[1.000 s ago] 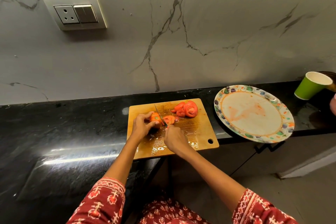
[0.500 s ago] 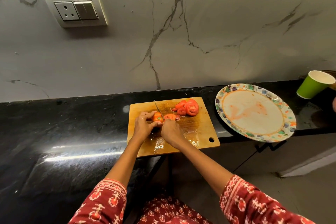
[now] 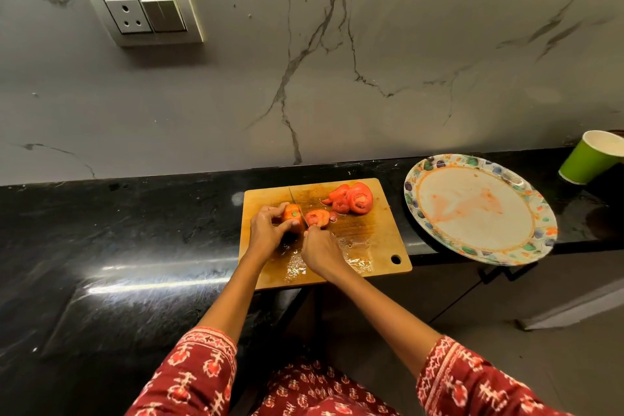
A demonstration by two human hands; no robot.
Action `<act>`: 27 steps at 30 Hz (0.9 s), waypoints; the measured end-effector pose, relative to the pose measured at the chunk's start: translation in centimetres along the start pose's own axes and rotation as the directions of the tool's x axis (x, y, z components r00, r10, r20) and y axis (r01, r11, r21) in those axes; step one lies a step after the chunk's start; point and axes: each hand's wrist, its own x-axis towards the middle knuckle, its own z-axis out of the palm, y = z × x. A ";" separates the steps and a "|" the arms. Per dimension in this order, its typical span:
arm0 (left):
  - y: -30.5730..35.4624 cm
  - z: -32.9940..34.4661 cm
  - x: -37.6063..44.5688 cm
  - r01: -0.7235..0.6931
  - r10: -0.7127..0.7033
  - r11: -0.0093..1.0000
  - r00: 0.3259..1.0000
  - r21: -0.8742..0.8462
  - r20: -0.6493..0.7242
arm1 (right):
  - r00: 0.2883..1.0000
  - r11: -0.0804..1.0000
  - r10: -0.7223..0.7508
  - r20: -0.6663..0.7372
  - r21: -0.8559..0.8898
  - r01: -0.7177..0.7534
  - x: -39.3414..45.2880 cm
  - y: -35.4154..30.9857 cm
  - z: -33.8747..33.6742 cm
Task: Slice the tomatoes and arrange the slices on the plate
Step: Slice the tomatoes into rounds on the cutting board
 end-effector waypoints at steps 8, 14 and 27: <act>0.0 0.2 0.0 -0.017 0.017 1.000 1.000 -0.008 -0.008 | 0.999 0.999 -0.007 0.043 0.040 0.005 1.4 -1.0 -0.3; -0.1 0.4 0.0 -0.014 0.014 1.000 1.000 -0.002 -0.012 | 1.000 1.000 0.022 0.013 -0.008 -0.022 0.4 0.5 1.0; -0.1 0.1 0.0 -0.015 0.015 1.000 1.000 -0.003 0.005 | 0.999 0.996 0.045 -0.004 -0.073 -0.045 0.7 -0.3 1.7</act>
